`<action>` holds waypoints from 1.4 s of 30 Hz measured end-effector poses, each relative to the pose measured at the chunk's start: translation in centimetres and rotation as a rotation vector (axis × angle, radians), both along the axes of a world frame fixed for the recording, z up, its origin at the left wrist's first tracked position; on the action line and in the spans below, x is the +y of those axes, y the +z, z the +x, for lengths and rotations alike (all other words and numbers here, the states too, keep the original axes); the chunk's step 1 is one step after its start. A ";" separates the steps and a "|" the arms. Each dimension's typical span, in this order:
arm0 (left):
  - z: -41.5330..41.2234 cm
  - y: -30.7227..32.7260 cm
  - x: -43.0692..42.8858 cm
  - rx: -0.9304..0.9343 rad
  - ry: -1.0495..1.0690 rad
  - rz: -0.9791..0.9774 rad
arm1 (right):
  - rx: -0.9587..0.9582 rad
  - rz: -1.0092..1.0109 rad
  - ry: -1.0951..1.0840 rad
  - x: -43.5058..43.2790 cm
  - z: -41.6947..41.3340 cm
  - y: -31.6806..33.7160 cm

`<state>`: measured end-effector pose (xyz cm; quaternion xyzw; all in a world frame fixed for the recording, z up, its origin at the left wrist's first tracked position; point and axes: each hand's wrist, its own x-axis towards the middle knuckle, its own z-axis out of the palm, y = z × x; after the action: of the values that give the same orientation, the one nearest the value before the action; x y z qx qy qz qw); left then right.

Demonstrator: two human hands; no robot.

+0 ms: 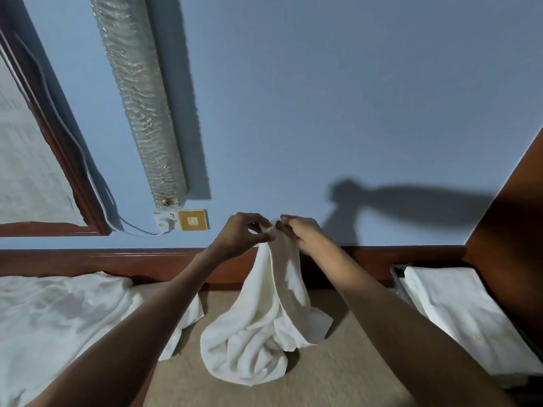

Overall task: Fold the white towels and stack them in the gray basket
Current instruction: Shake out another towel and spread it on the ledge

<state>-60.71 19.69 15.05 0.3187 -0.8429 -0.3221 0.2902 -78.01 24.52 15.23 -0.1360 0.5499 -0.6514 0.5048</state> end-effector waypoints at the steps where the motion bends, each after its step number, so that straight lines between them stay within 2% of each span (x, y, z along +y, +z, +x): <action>1: -0.1 -0.1 -0.1 0.017 0.026 -0.031 | 0.004 -0.004 0.004 0.0 0.0 -0.2; 4: -0.2 0.1 -0.4 0.020 0.059 -0.078 | 0.044 -0.008 0.032 0.0 -0.7 -0.7; 6: 0.0 0.5 -0.7 0.008 0.065 -0.096 | 0.164 0.038 0.106 0.8 -1.1 -0.3; 11: 0.1 3.5 -1.4 0.017 0.061 -0.122 | 0.899 0.105 0.523 2.4 -1.9 1.5; 13: 0.1 5.3 -2.0 0.009 0.050 -0.115 | 1.174 0.038 0.568 2.1 -2.0 2.8; 14: 0.0 6.3 -2.3 0.015 0.047 -0.104 | 1.244 -0.014 0.552 1.8 -2.1 3.8; 16: 0.0 8.5 -3.0 0.062 0.052 -0.083 | 1.208 -0.150 0.514 1.4 -2.3 6.3; 20: 0.5 14.2 -4.2 0.207 0.048 -0.058 | 0.860 -0.372 0.444 0.9 -2.5 11.5; 22: 0.8 17.4 -4.5 0.254 0.027 -0.058 | 0.831 -0.417 0.450 0.7 -2.4 14.6; 27: 2.1 23.6 -4.6 0.295 0.021 -0.130 | 0.992 -0.373 0.516 0.6 -3.6 20.7; 31: 3.4 25.5 -5.5 0.269 0.200 -0.260 | 1.129 -0.295 0.510 0.7 -5.1 22.4; 36: 7.2 23.6 -7.1 0.290 0.498 -0.319 | 1.247 -0.171 0.441 1.6 -8.6 21.7; 42: 11.9 19.9 -8.1 0.363 0.724 -0.233 | 1.300 -0.010 0.411 3.4 -11.3 20.2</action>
<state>-48.80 11.63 34.98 0.4975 -0.6423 -0.1529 0.5626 -89.29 27.95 35.39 -0.6039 0.7014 -0.3306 0.1847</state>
